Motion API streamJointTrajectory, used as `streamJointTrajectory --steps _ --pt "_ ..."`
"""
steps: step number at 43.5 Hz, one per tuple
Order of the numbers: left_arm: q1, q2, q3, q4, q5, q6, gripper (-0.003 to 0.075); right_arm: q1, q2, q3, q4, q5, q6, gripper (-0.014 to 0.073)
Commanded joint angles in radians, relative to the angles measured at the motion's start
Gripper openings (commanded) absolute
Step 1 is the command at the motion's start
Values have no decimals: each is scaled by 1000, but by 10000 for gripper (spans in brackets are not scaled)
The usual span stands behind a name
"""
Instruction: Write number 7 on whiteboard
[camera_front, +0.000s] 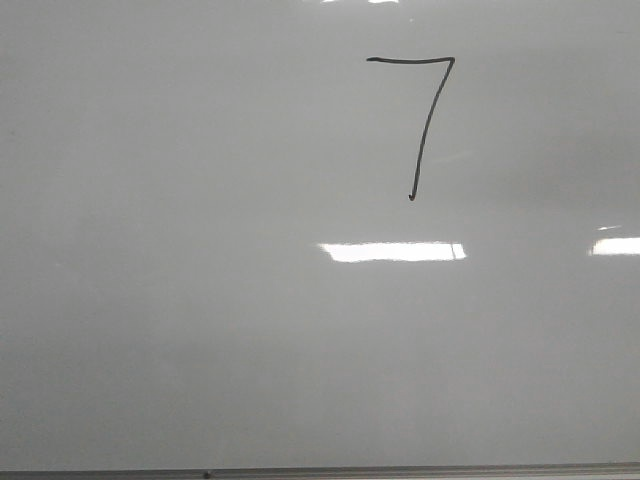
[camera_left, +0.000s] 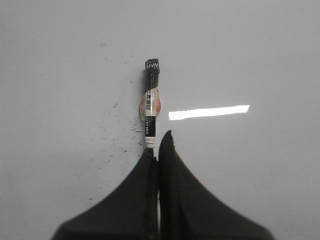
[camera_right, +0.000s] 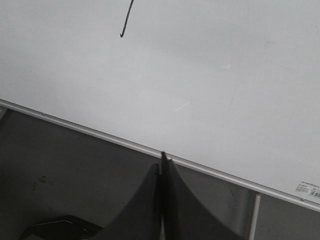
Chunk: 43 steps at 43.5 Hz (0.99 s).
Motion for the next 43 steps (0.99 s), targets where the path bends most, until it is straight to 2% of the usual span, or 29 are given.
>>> streamJointTrajectory --steps 1,9,43 --pt "14 -47 79 -6 -192 -1 -20 -4 2 -26 -12 -67 1 -67" --pt "44 -86 208 -53 -336 -1 -21 -4 2 -26 -12 -67 1 -67" --pt "78 -86 205 -58 -328 -1 -20 -4 2 -26 -12 -67 1 -67"
